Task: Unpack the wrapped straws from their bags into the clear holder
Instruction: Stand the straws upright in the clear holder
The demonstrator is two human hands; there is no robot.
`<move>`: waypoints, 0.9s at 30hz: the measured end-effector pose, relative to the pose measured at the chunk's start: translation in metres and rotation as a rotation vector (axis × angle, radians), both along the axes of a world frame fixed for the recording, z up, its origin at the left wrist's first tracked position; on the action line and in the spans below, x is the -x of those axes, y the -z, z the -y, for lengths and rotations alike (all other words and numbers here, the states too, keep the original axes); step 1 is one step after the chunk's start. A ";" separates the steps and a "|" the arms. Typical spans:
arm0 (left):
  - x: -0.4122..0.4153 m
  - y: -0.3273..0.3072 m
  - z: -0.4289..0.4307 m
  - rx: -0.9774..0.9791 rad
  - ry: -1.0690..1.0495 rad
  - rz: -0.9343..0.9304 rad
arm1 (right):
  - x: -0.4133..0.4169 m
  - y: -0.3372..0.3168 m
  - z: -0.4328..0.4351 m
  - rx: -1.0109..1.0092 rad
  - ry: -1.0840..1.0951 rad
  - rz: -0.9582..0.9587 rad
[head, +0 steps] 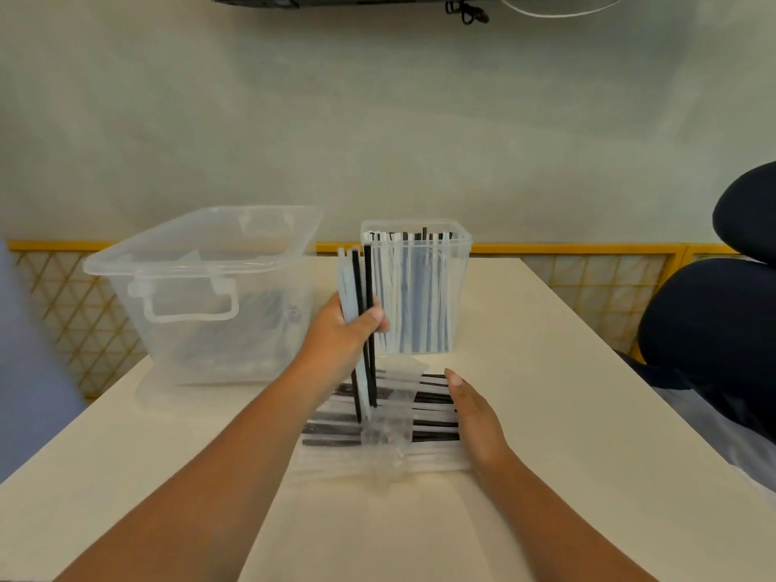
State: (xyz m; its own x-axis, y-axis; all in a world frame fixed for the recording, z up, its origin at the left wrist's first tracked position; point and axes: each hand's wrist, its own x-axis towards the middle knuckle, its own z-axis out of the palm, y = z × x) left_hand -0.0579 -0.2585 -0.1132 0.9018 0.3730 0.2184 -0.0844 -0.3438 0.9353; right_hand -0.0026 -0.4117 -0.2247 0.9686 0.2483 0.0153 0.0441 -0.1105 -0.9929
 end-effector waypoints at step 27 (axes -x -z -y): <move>-0.017 -0.009 0.006 0.090 0.506 0.064 | -0.017 -0.224 -0.029 0.082 -0.565 0.403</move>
State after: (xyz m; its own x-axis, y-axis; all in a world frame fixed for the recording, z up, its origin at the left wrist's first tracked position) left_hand -0.0406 -0.2649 -0.1042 0.9600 -0.0867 0.2661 -0.2771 -0.1632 0.9469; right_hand 0.0148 -0.3829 -0.0008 0.6136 0.7278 0.3064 0.4803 -0.0360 -0.8763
